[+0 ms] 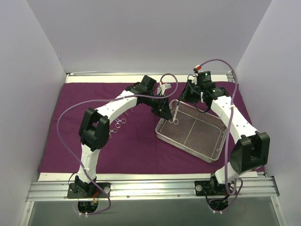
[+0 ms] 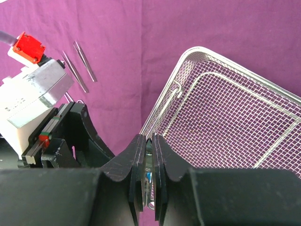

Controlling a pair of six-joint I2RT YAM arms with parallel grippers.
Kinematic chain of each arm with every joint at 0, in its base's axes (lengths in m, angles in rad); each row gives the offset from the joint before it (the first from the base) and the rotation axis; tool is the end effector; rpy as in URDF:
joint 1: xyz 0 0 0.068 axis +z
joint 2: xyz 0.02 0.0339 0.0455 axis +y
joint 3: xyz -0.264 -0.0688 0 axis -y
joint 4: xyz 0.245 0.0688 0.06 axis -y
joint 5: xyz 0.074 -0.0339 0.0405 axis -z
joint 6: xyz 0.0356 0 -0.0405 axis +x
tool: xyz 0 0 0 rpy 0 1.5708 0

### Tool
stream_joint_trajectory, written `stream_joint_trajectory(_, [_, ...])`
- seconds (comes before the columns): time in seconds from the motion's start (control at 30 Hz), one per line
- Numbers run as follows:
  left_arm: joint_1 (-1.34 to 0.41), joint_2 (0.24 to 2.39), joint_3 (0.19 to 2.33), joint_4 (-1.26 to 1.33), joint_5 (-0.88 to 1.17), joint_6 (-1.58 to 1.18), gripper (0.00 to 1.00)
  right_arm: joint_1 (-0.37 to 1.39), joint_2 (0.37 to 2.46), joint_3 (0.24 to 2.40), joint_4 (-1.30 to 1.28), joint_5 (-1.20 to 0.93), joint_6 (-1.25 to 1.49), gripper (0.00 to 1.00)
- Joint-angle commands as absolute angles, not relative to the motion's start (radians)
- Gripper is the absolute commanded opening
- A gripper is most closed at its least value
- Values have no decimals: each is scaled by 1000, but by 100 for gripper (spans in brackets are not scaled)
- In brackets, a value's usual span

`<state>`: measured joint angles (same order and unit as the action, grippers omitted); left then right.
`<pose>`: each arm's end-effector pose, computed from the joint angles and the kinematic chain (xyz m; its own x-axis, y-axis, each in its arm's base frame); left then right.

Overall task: Open and lay out the surgical kit
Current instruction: Place the medical item in the surgical kit.

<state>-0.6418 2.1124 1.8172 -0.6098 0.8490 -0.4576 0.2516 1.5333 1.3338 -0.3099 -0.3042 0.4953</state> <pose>0.3590 -0.3017 0.2491 -0.9040 0.3111 -0.2933 0.4097 0.4338 -0.8025 0.3425 0.0991 0.3349 -0.6488 0.3014 -0.6987 -0.2073 0.8134 0.5435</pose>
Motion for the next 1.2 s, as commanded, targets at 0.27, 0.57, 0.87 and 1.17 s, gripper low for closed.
stream_joint_trajectory(0.27, [-649, 2117, 1841, -617, 890, -433, 20, 235, 1516, 1324, -275, -351, 503, 0])
stream_joint_trajectory(0.57, [-646, 2089, 1826, -643, 850, -423, 2, 235, 1537, 1364, -287, -339, 512, 20])
stream_joint_trajectory(0.87, [-470, 1861, 1487, -523, 755, -491, 2, 206, 1569, 1466, -397, -218, 476, 70])
stream_joint_trajectory(1.17, [-155, 1499, 1138, -555, 611, -526, 2, 227, 1595, 1434, -374, -265, 503, 70])
